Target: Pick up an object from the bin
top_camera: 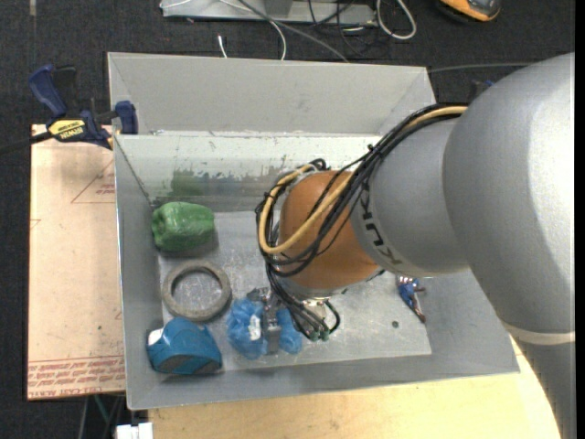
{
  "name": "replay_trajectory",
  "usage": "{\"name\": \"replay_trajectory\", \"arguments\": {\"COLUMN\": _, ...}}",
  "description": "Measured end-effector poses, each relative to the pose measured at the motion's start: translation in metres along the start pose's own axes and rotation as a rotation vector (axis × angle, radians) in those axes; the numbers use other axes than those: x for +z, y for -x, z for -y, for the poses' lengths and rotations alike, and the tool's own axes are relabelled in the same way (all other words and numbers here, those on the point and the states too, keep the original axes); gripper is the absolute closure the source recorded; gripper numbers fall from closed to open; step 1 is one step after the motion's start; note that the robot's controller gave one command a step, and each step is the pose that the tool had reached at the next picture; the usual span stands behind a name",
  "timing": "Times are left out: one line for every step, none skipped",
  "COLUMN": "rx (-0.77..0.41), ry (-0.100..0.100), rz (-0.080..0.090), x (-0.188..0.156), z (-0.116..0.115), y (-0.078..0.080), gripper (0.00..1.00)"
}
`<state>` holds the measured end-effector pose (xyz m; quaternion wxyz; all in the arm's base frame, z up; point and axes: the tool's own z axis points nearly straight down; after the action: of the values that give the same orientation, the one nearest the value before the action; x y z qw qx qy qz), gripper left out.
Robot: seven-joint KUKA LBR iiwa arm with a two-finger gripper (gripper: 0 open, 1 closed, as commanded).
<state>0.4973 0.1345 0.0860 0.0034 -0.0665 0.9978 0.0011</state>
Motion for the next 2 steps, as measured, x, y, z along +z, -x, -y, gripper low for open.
{"name": "replay_trajectory", "arguments": {"rx": 0.002, "ry": 0.0, "rz": 0.001, "x": -0.001, "z": 0.0, "y": 0.001, "gripper": 1.0}}
{"name": "replay_trajectory", "arguments": {"rx": -0.15, "ry": 0.002, "rz": 0.003, "x": 0.017, "z": -0.048, "y": 0.036, "gripper": 1.0}}
